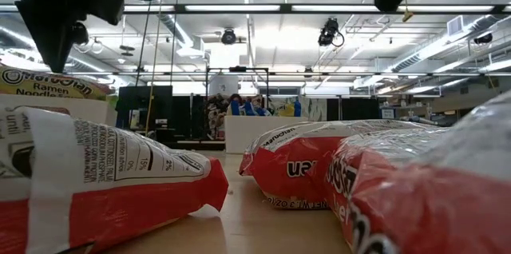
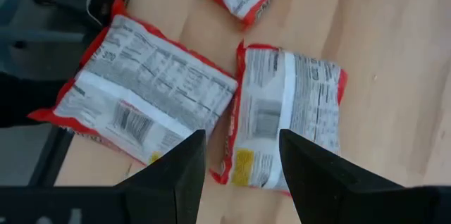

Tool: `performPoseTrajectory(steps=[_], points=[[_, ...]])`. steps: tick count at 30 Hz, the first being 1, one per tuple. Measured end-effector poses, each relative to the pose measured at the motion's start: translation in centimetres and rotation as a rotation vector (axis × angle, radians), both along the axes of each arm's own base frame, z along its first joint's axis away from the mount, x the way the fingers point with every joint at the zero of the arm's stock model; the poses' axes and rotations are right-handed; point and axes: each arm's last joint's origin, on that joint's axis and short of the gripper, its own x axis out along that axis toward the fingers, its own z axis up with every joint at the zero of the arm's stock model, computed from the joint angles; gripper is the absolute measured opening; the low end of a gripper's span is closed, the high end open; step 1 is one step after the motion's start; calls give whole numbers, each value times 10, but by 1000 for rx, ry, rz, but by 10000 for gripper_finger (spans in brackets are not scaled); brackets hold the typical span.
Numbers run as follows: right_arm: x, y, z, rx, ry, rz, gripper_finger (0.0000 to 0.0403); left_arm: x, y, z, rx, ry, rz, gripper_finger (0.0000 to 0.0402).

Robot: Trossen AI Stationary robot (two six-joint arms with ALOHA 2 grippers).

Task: Sort Maruchan noodles
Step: Put the green noodle pack into the middle white bin, then put the red noodle pack into the bottom white bin

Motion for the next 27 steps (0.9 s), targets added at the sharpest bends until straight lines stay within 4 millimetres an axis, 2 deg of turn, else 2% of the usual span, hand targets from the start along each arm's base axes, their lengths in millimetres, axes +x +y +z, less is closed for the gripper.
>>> performPoseTrajectory(steps=[3,8,10,13,16,21,25,27], points=[[1,-2,0,-3,4,-8,185,-1,0,-7,10,11,-10,99],[3,-3,0,-2,-5,-16,185,0,0,-39,-18,-12,-13,13],[3,-4,0,-1,-7,-17,185,-3,0,-50,-23,2,-2,10],[5,-3,1,-11,-35,-23,185,-7,1,-54,9,42,26,19],[6,-3,1,-23,-47,2,185,-11,2,-40,34,75,32,23],[7,-3,3,-86,-94,38,185,-7,-4,0,25,32,15,25],[7,0,3,-120,-116,79,185,2,-15,35,-11,-126,-15,25],[4,3,0,-124,-117,98,185,11,-27,48,-50,-268,-54,25]])
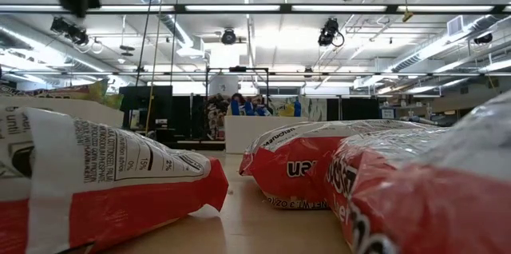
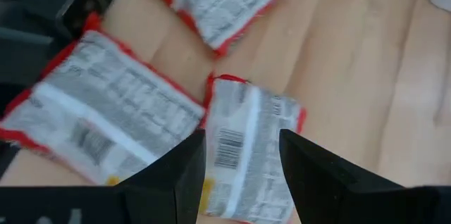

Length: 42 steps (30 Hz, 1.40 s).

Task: Sort Maruchan noodles
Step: Put the red noodle pack into the bottom white bin

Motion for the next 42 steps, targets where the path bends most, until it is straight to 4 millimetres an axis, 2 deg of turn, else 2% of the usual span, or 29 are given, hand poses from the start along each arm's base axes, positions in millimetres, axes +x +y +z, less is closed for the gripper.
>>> performPoseTrajectory(steps=[4,6,10,14,19,24,28,33,38,42], points=[[-11,3,-19,-31,47,17,185,22,-36,12,-55,-318,-118,23],[-17,4,-27,-57,51,24,185,33,-56,10,-24,-429,-177,19],[-28,14,-31,-112,54,111,185,53,-91,-1,90,-546,-270,10],[-41,26,-37,-242,48,276,185,67,-113,-17,189,-576,-341,18],[-61,30,-64,-442,35,449,185,80,-119,-35,265,-542,-313,55],[-71,23,-84,-591,37,535,185,82,-122,-41,229,-518,-267,103],[-69,17,-95,-617,14,591,189,79,-124,-43,181,-485,-300,129],[-62,13,-99,-684,-34,651,216,75,-129,-42,162,-489,-310,134],[-50,1,-105,-569,-52,639,242,74,-130,-42,178,-500,-309,134],[-44,-12,-113,-564,-105,594,232,74,-137,-37,198,-565,-321,134]])
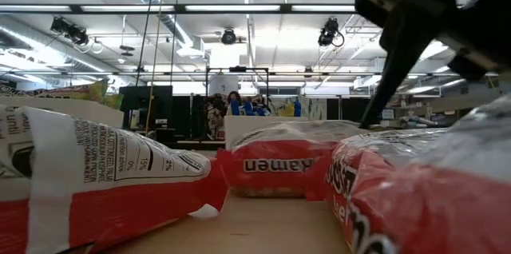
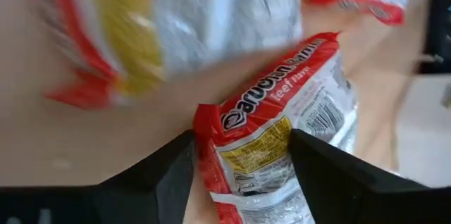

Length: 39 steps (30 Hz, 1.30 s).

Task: Sort Maruchan noodles
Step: Put the red noodle pack into the bottom white bin

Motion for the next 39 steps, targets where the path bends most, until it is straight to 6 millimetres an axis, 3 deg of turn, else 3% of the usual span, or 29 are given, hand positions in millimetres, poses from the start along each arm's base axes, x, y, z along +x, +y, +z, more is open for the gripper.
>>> performPoseTrajectory(steps=[4,9,11,16,22,25,29,34,39], points=[[8,-8,-1,40,-58,-72,176,0,-7,6,57,-91,-16,135],[20,-14,5,207,-130,-246,47,0,-4,6,166,-121,11,143],[24,-14,13,242,-149,-296,15,3,-1,6,204,-125,11,152],[38,-21,70,440,-206,-441,8,17,13,8,294,-149,17,185],[37,-69,133,679,-217,-717,6,38,40,20,279,-176,1,232],[32,-90,154,799,-233,-815,5,47,52,30,249,-172,-42,252],[25,-107,174,931,-274,-910,4,51,59,33,373,-182,-89,266],[-2,-98,201,910,-425,-848,2,40,57,32,283,-184,-53,267],[-38,-78,220,941,-603,-681,2,15,47,11,194,-421,10,267]])
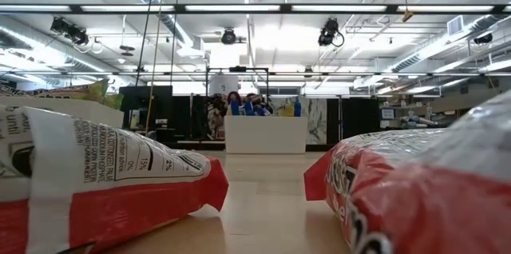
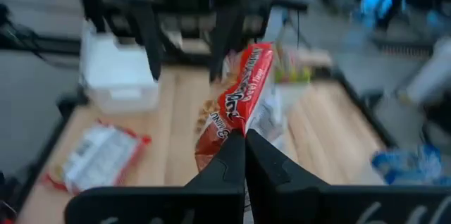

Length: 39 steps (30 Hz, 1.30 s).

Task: Sort Maruchan noodles
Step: Put the red noodle pack into the bottom white bin

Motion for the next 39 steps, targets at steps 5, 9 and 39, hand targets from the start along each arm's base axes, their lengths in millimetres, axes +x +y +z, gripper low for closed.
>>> performPoseTrajectory(steps=[5,9,39], points=[[-12,6,-1,11,-170,67,2,-15,8,-45,-142,-262,8,267],[-7,7,-5,29,-326,151,2,-6,14,-68,-181,-368,-47,267],[3,13,-7,5,-543,107,47,88,26,-7,-129,-750,-429,126]])
